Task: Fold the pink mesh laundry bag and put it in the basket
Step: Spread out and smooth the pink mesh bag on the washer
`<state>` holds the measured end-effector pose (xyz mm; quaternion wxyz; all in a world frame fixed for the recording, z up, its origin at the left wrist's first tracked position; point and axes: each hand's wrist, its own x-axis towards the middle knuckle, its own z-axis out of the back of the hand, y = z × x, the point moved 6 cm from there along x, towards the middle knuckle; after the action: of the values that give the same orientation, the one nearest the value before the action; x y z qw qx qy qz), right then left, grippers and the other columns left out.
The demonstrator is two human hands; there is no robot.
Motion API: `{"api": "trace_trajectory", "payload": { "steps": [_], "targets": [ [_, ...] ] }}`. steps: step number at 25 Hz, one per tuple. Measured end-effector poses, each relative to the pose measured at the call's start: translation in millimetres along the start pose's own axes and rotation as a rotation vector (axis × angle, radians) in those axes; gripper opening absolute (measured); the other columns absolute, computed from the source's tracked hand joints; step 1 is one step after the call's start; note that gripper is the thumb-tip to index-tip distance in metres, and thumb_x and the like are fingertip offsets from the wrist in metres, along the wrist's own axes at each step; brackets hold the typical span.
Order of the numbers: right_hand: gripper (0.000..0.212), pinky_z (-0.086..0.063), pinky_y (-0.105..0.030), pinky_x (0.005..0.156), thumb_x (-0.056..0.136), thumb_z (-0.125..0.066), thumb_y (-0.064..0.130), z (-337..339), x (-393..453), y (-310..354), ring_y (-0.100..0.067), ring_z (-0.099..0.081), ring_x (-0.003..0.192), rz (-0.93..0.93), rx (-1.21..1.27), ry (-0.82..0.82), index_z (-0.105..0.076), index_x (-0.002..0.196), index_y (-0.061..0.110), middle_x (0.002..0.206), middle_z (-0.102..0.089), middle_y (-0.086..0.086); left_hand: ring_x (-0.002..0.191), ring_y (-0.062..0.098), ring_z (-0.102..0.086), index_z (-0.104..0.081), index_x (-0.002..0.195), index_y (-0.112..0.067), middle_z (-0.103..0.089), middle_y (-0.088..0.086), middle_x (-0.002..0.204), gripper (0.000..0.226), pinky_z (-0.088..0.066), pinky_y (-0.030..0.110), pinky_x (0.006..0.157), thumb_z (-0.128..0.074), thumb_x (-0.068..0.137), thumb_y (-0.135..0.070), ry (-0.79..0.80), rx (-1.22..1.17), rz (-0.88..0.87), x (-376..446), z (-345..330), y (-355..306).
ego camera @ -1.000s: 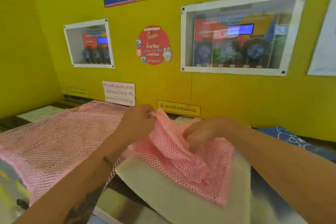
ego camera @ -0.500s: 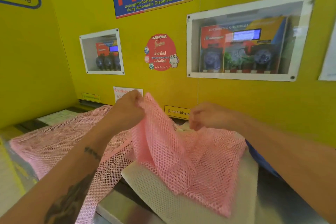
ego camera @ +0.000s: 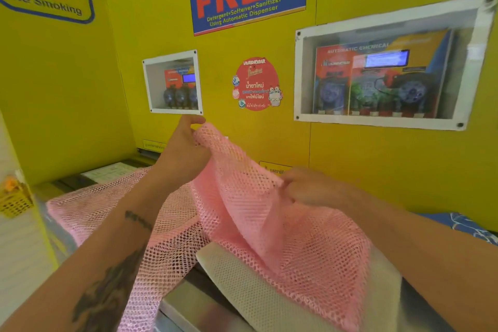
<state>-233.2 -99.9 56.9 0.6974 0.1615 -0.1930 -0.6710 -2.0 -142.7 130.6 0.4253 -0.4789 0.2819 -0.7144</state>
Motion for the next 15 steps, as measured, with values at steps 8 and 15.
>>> {"api": "trace_trajectory", "payload": {
  "steps": [8,15],
  "targets": [
    [0.027,-0.043,-0.031,0.056,0.094,-0.060,0.028,108,2,81,-0.012,-0.056,0.058,0.250,0.061,-0.418,-0.063,0.071,0.014,0.067,-0.061,0.003,0.126,0.026,-0.045,-0.026,0.145,-0.045,-0.031,-0.003,0.149,0.077,-0.044,0.033,0.090,-0.068,0.081,-0.037,0.437,0.551,-0.008,-2,-45,-13],
    [0.007,-0.054,-0.048,0.085,0.093,-0.065,0.011,106,2,74,-0.026,-0.059,0.080,0.165,0.550,-0.221,-0.058,0.092,0.010,0.088,-0.062,-0.017,0.063,0.021,-0.055,-0.058,0.081,-0.012,-0.061,0.004,0.070,0.025,-0.037,0.029,0.052,-0.067,0.087,-0.035,-0.025,0.372,-0.232,34,-12,-42]
  ]
}}
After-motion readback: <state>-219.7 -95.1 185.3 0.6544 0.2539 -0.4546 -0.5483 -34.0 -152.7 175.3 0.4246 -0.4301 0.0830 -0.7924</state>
